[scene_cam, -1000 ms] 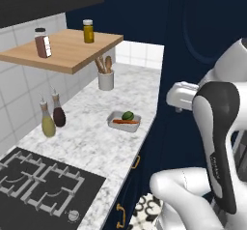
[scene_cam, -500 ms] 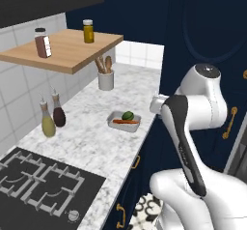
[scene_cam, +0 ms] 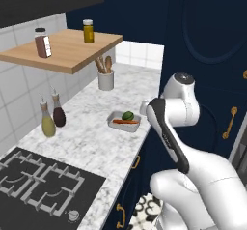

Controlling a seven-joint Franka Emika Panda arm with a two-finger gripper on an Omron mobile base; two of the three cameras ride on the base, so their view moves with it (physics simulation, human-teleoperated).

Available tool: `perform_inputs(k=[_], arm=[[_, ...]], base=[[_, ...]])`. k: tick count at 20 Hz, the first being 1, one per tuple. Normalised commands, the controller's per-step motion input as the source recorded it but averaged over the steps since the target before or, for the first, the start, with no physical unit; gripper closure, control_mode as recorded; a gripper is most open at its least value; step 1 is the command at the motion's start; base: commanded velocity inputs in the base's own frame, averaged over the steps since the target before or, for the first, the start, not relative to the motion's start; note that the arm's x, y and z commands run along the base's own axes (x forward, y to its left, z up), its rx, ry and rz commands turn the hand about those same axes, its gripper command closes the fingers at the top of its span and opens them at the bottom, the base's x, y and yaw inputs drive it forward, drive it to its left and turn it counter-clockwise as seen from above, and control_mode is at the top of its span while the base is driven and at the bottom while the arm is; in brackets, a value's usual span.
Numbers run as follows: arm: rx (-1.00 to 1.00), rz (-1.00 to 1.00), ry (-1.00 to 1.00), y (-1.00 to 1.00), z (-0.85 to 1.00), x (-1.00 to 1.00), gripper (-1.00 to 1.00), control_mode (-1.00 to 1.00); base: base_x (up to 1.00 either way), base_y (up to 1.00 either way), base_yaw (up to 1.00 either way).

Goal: Take the meat container that has the steak and place it on the second highest rack of the freezer. Then take the vegetable container that has the carrot and avocado and place it on the highest rack of the freezer.

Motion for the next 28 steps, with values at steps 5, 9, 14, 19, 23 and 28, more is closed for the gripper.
perform_inputs(k=[5, 9, 14, 19, 23, 28], arm=[[0.00, 0.00, 0.13, 0.11, -0.51, 0.66, -1.00, -1.00], [0.00, -0.01, 0.01, 0.01, -0.43, 0.67, -1.00, -1.00], [0.00, -0.02, 0.02, 0.00, -0.52, 0.52, -1.00, -1.00], [0.00, -0.01, 0.00, 0.00, -0.48, 0.44, -1.00, -1.00], [0.00, -0.02, 0.00, 0.00, -0.27, 0.47, -1.00, -1.00], [0.00, -0.04, 0.00, 0.00, -0.20, 0.46, -1.00, -1.00]], base=[[0.00, 0.00, 0.00], [0.00, 0.00, 0.00], [0.00, 0.00, 0.00], [0.00, 0.00, 0.00], [0.00, 0.00, 0.00], [0.00, 0.00, 0.00]])
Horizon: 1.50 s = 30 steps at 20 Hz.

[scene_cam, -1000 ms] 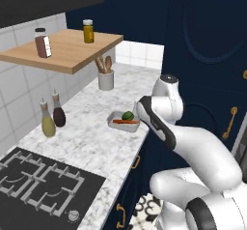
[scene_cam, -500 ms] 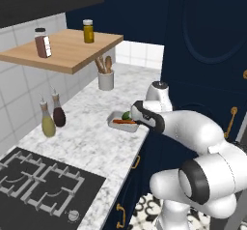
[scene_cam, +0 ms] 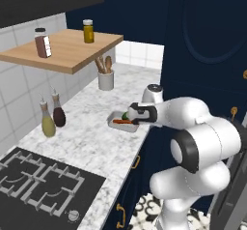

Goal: Take the meat container that has the steak and place it on the second highest rack of the freezer. Then take the vegetable container that has the carrot and avocado and place it on the highest rack of the freezer.

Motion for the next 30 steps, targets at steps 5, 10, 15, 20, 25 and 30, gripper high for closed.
perform_inputs(k=[5, 10, 15, 20, 25, 30], arm=[[0.00, -0.05, 0.00, 0.00, -0.31, 0.32, -1.00, -1.00], [0.00, -0.05, 0.01, 0.00, -0.36, 0.24, -1.00, -1.00], [0.00, -0.04, 0.01, 0.00, -0.31, 0.14, -1.00, -1.00], [0.00, -0.03, 0.04, 0.00, -0.26, 0.24, -1.00, -1.00], [0.00, -0.03, 0.03, 0.04, -0.21, 0.06, 1.00, -1.00], [0.00, -0.05, 0.00, 0.00, -0.01, -0.09, 1.00, -1.00]], base=[[0.00, 0.00, 0.00], [0.00, 0.00, 0.00], [0.00, 0.00, 0.00], [0.00, 0.00, 0.00], [0.00, 0.00, 0.00], [0.00, 0.00, 0.00]])
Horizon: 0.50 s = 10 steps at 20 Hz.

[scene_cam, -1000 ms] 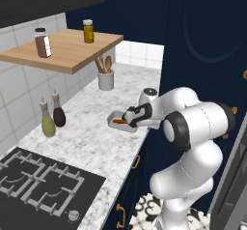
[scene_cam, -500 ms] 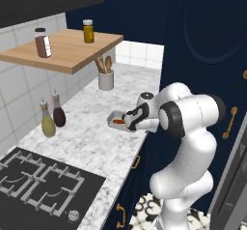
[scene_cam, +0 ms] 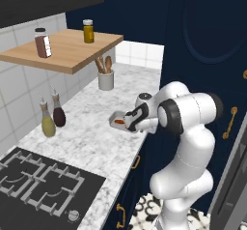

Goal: Take the meat container that has the steak and place it on the second highest rack of the freezer. Then take the vegetable container that has the carrot and avocado and place it on the highest rack of the freezer.

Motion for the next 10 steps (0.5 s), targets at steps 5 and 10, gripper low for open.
perform_inputs(k=[5, 10], arm=[[0.00, -0.07, 0.00, 0.00, 0.00, -0.27, 1.00, -1.00], [0.01, -0.04, -0.20, -0.15, 0.36, -0.93, 1.00, -1.00]], base=[[0.00, 0.00, 0.00], [0.00, 0.00, 0.00]])
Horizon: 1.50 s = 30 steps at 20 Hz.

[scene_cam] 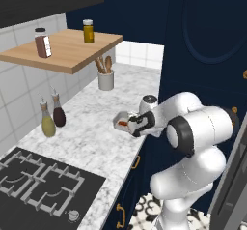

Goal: Take the meat container that has the steak and place it on the second highest rack of the freezer. Then take the vegetable container that has the carrot and avocado and place it on the highest rack of the freezer.

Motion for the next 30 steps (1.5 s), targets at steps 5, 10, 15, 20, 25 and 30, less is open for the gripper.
perform_inputs(k=[5, 10, 15, 20, 25, 30], arm=[[0.09, 0.00, -0.31, 0.00, 0.99, -0.96, 1.00, -1.00], [0.11, 0.03, -0.04, 0.03, 1.00, -0.22, 1.00, -1.00], [0.01, 0.04, 0.00, 0.21, 1.00, 0.00, 1.00, -1.00], [-0.01, 0.00, 0.00, -0.03, 1.00, -0.34, 1.00, -1.00], [0.00, 0.01, 0.00, -0.21, 0.98, -1.00, 1.00, -1.00], [-0.01, 0.02, 0.00, -0.19, 0.82, -1.00, 1.00, -1.00]], base=[[0.00, 0.00, 0.00], [0.00, 0.00, 0.00], [0.00, 0.00, 0.00], [0.00, 0.00, 0.00], [0.00, 0.00, 0.00], [0.00, 0.00, 0.00]])
